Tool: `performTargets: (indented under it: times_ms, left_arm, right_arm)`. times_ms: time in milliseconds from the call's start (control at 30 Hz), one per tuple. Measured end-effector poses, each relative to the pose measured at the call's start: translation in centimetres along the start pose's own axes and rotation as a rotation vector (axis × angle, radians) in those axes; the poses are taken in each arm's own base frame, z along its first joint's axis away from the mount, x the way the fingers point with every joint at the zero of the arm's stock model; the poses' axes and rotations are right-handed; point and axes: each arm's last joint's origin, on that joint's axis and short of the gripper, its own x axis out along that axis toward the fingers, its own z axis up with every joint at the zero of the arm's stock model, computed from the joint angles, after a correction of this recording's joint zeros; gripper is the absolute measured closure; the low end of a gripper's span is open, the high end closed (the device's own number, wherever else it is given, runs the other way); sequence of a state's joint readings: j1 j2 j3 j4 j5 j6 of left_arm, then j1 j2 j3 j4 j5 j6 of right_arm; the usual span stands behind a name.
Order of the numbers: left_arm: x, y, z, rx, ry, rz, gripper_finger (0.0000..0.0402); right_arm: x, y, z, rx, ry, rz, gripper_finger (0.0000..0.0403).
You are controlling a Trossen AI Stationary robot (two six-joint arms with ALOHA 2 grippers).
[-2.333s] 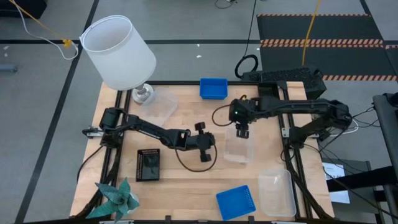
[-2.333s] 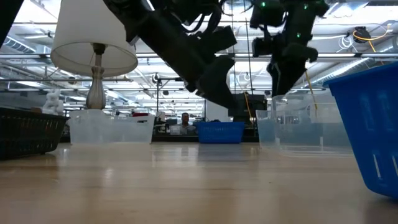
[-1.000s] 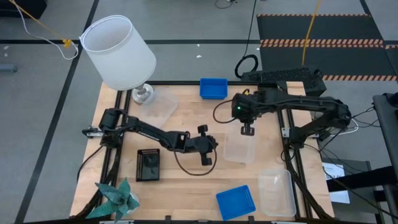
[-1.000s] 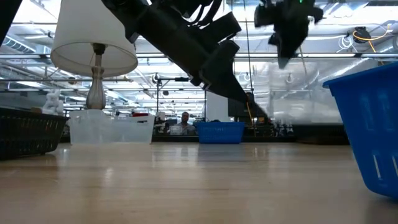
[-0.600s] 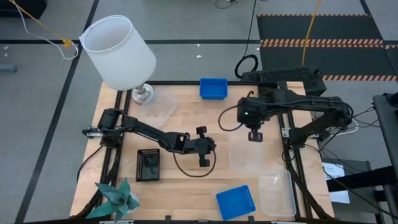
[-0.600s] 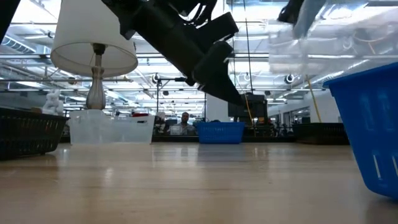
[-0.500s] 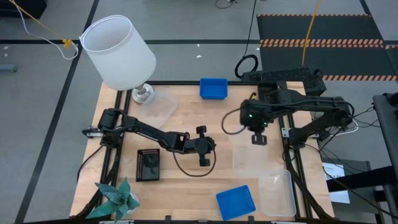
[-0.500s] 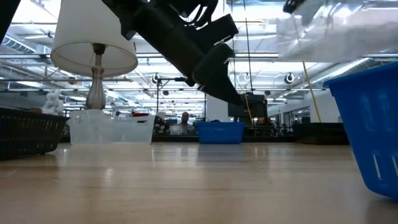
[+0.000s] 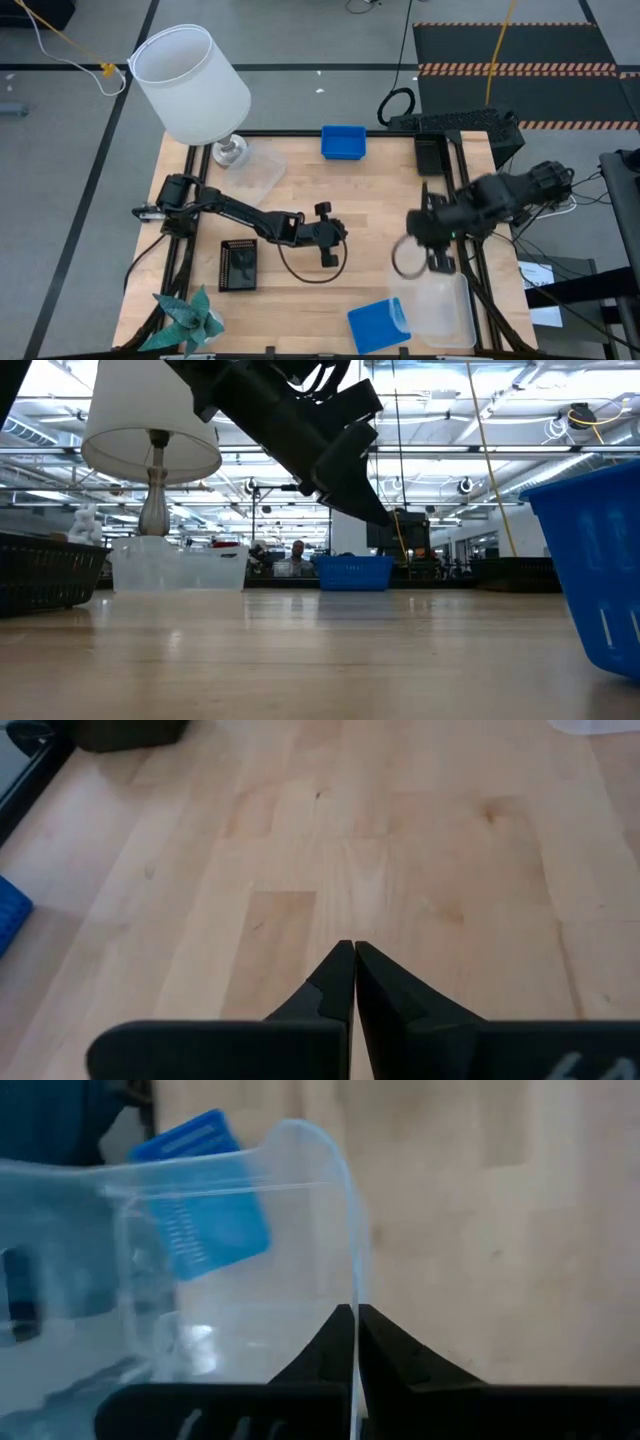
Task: Stack baskets by color
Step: Stack the middle transparent bin on top of the bottom transparent bin
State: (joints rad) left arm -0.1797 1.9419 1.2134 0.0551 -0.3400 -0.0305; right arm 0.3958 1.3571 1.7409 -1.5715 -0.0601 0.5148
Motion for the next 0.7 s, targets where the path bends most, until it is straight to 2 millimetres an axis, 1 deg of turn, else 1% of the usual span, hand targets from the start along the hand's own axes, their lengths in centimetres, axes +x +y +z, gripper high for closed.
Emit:
performTargets:
  times_ms: [200, 300, 400, 567, 700]
  left_arm:
    - [-0.4, -1.1, 0.0, -0.018, -0.006, -0.024, 0.0385]
    - [-0.7, -1.9, 0.0, -0.032, -0.009, -0.040, 0.0385]
    - [-1.0, -2.8, -0.1, -0.040, -0.012, -0.058, 0.0385]
    - [-1.5, -3.9, -0.2, -0.051, -0.016, -0.081, 0.0385]
    - [-1.7, -4.3, -0.2, -0.059, -0.017, -0.090, 0.0385]
  right_arm:
    - [0.6, 3.2, -1.7, 0.026, 0.047, 0.020, 0.0403]
    - [0.7, 4.4, -2.7, 0.025, 0.063, 0.029, 0.0403]
    - [0.6, 5.3, -3.7, 0.018, 0.072, 0.033, 0.0403]
    - [0.5, 6.5, -5.1, -0.055, 0.076, 0.038, 0.0403]
    - [1.2, 6.9, -5.8, -0.094, 0.088, 0.012, 0.0403]
